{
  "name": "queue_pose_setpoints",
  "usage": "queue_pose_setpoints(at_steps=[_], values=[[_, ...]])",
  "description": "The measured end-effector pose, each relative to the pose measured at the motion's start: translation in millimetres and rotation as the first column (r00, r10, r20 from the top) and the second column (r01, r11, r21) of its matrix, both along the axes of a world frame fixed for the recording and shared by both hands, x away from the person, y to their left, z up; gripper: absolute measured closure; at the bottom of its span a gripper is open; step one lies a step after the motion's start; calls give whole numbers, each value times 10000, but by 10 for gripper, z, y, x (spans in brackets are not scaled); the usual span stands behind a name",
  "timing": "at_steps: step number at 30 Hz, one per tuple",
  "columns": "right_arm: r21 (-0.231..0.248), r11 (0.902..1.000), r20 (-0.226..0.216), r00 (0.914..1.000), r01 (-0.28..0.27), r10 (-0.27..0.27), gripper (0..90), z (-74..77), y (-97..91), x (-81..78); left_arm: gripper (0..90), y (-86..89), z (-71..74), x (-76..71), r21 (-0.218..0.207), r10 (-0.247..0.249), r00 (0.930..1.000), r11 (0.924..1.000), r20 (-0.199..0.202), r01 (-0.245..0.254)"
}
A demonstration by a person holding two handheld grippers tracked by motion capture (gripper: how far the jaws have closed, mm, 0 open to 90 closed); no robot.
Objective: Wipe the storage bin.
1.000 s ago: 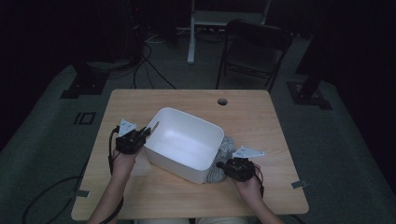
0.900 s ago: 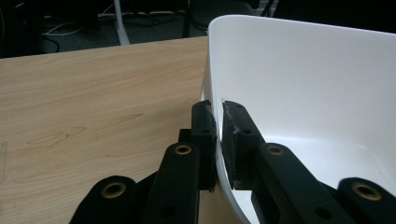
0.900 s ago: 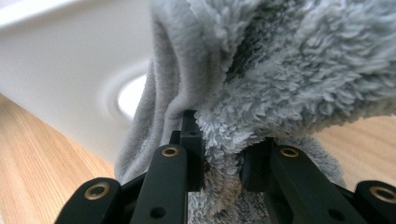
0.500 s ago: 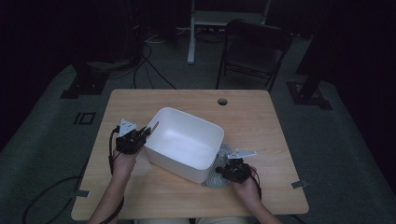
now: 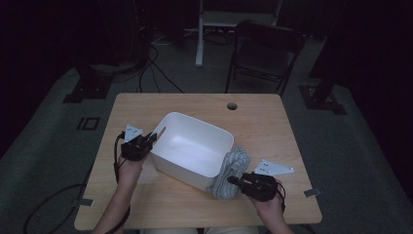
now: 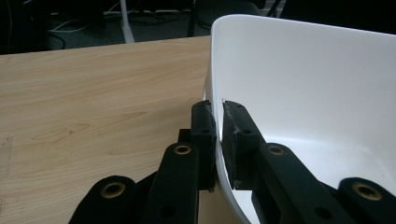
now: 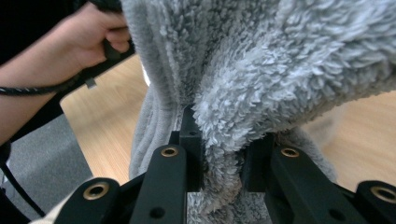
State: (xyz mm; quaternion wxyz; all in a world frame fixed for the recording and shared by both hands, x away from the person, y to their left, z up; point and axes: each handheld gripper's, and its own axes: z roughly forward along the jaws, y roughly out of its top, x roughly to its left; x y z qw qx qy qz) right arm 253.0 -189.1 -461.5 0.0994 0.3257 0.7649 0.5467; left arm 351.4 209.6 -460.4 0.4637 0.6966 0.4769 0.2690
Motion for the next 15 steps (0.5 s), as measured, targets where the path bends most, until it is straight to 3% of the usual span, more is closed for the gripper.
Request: queue_pose_setpoints(at_steps=[4,8,10,15], values=[[-410,9991,307,9995,45,-32,747,-50,159,46,832,13,-4,1,-58,-112,9999,9999,12,112],[-556,9982,447,9988,229,-204,749,-72,155,59,830,-1,-3,-1,20,-105,9999,9999,34,105],[-926,9949,488,9982,393,-348,749,-130,192,61,830,0,-1,0,53,-139,9999,9999,35,139],[-969,9944,-160,9989,427,-445,750,-276,193,147,830,9,-7,8,-127,-175,9998,9998,21,175]])
